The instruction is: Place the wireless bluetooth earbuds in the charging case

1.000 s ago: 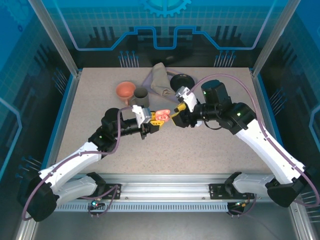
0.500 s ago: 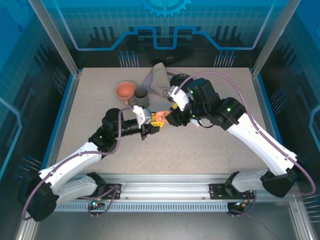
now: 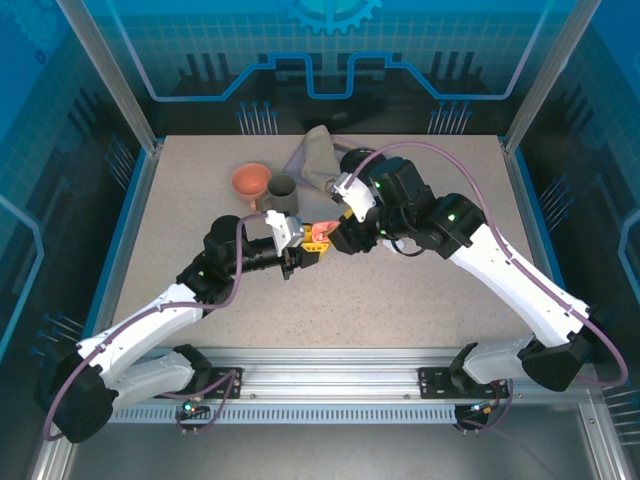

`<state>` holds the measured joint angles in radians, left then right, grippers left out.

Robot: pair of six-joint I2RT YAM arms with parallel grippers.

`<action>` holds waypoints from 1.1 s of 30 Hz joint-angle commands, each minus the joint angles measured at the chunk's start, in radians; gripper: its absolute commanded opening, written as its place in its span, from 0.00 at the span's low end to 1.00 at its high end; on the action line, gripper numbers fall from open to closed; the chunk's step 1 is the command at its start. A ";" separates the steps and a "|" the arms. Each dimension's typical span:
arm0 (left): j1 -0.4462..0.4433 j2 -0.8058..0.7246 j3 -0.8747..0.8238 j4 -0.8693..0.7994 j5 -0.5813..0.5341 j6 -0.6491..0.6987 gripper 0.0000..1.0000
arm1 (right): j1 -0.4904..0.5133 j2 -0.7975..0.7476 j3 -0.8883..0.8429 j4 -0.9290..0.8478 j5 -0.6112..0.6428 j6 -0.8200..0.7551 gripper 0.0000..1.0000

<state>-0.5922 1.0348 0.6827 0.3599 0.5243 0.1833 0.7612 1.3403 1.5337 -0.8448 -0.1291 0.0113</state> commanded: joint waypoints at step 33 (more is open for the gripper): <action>-0.008 -0.012 0.031 0.017 0.014 -0.008 0.00 | -0.144 -0.017 -0.058 0.057 -0.197 0.130 0.65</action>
<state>-0.5922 1.0348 0.6830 0.3607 0.5243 0.1825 0.6270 1.3170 1.4899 -0.7853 -0.3016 0.1280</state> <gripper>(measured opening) 0.231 0.650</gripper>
